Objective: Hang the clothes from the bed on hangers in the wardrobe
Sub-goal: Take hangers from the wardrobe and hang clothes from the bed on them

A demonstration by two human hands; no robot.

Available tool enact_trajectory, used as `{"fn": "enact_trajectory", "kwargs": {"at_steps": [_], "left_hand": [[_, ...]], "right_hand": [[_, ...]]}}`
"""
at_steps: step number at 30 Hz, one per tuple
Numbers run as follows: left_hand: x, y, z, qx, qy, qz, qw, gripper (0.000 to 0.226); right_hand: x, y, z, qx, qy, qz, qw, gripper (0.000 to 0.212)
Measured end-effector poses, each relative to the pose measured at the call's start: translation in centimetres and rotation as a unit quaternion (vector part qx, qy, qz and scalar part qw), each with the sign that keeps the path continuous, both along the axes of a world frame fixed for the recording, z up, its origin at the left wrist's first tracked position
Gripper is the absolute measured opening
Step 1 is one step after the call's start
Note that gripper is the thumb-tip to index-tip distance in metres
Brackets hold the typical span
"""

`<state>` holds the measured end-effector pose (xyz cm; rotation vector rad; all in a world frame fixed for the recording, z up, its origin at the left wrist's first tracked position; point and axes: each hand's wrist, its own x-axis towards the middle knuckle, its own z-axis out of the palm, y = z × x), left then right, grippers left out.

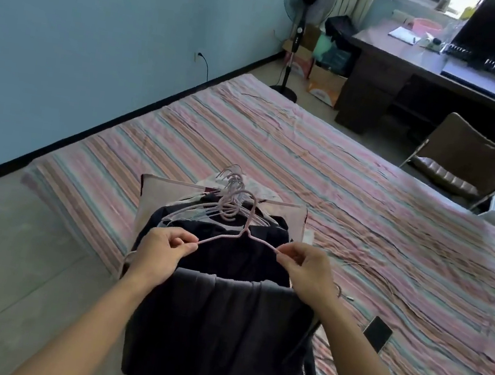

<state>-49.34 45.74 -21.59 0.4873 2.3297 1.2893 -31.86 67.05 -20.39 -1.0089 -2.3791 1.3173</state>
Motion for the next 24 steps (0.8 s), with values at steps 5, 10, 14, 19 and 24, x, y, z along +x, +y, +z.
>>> {"fn": "enact_trajectory", "kwargs": {"at_steps": [5,10,14,19,24], "left_hand": [[-6.2,5.8,-4.7,-0.034,0.024,0.026,0.999,0.012],[-11.7,10.4,-8.8,-0.041,0.017,0.047,0.998,0.018],[-14.1,12.8,-12.7,-0.081,0.001,0.058,0.995,0.017],[-15.3,15.0,-16.2,-0.176,0.020,0.060,0.982,0.004],[-15.6,15.9,-18.8,-0.219,0.057,0.047,0.973,0.006]], "right_hand": [[-7.3,5.9,-4.4,-0.013,-0.032,0.020,0.999,0.016],[-13.7,9.9,-8.8,0.012,-0.019,-0.001,1.000,0.015],[-15.9,11.8,-12.5,0.059,-0.053,-0.054,0.995,0.017],[-16.9,11.6,-16.6,0.089,-0.117,-0.003,0.989,0.042],[-15.0,9.5,-19.0,0.207,-0.216,0.167,0.940,0.095]]}}
